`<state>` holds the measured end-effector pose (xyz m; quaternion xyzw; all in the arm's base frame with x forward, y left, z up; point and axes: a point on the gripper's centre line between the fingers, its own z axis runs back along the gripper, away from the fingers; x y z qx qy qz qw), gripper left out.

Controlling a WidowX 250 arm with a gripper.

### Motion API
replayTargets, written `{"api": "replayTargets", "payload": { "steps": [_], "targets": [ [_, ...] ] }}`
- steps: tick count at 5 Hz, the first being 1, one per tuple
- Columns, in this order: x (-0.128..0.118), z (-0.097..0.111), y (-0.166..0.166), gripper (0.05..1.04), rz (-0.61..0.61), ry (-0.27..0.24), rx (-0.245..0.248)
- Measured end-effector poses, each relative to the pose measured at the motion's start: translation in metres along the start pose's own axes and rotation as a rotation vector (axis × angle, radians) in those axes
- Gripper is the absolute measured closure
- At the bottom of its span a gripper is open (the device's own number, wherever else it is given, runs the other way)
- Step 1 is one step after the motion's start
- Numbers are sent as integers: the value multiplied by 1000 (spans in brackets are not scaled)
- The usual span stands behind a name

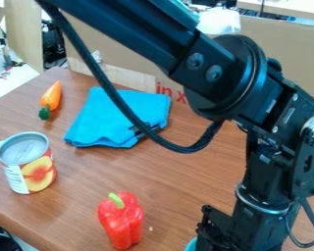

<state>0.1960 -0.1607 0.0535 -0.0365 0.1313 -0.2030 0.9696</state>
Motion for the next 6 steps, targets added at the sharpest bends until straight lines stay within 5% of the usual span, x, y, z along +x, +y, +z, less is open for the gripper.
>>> {"api": "replayTargets", "payload": {
  "steps": [1, 3, 4, 6],
  "targets": [
    [2, -6, 1, 133, -16, 13, 6],
    [6, -7, 4, 754, -46, 26, 26],
    [6, -7, 4, 921, -57, 27, 27],
    [5, 10, 1, 992, -94, 44, 32]
  ]
}}
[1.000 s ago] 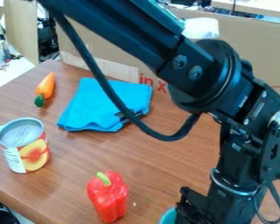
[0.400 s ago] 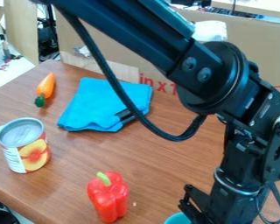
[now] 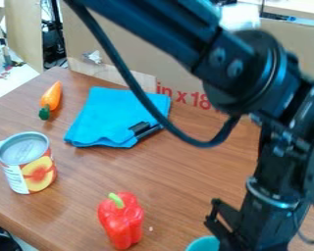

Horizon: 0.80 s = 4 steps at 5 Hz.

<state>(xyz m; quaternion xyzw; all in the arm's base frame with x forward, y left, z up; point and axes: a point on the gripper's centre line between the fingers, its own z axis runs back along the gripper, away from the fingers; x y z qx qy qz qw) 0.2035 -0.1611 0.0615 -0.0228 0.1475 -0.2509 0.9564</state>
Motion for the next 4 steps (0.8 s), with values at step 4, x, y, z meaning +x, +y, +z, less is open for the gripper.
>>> {"api": "replayTargets", "payload": {
  "steps": [4],
  "targets": [
    [78, 77, 58, 992, -166, -39, 98]
  ]
}}
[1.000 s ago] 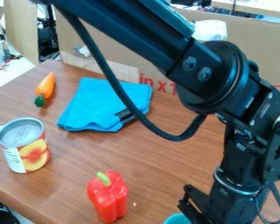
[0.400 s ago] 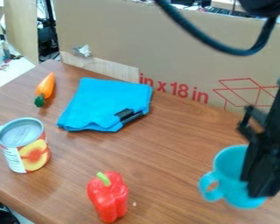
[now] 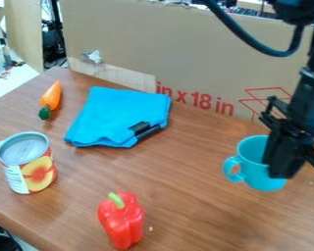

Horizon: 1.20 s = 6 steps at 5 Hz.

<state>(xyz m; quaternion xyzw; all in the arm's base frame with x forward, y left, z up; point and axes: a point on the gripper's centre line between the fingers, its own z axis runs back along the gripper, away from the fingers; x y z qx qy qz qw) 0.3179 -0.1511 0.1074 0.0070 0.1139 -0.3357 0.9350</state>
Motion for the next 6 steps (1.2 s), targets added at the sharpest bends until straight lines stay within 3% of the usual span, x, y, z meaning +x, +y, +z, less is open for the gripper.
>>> {"api": "replayTargets", "payload": {
  "steps": [1, 2, 3, 5, 6],
  "targets": [
    [6, 3, 26, 992, 44, -55, 19],
    [20, -9, 45, 992, 73, -80, 21],
    [42, -37, 51, 992, 14, -34, -40],
    [61, -36, 58, 971, -12, -22, -51],
    [57, -38, 55, 782, -9, 4, -62]
  ]
}}
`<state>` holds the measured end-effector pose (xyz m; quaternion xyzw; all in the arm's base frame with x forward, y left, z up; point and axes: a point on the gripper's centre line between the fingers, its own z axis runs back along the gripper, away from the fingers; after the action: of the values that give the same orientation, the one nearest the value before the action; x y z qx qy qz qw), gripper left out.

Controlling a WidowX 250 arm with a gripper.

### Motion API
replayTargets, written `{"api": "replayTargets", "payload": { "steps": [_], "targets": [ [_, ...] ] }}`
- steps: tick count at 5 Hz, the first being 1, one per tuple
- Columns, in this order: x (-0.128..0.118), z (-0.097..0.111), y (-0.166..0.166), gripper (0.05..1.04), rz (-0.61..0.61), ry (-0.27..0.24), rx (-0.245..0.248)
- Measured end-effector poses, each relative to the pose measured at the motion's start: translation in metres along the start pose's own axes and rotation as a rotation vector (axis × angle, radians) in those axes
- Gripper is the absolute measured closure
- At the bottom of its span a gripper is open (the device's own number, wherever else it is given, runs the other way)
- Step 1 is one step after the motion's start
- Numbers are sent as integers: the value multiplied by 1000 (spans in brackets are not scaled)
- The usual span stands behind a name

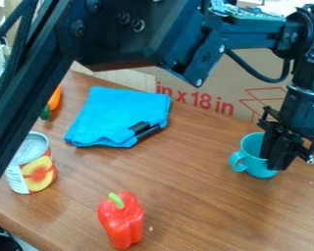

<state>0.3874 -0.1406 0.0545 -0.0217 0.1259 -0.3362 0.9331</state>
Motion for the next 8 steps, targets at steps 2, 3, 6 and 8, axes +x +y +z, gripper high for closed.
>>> {"api": "replayTargets", "payload": {
  "steps": [2, 3, 6, 8],
  "targets": [
    [-10, 21, -7, 186, 21, -46, -5],
    [-31, 30, -16, 72, 44, -34, 1],
    [-151, 54, -82, 81, 147, -54, 38],
    [-186, 52, -63, 81, 271, -80, 70]
  ]
}}
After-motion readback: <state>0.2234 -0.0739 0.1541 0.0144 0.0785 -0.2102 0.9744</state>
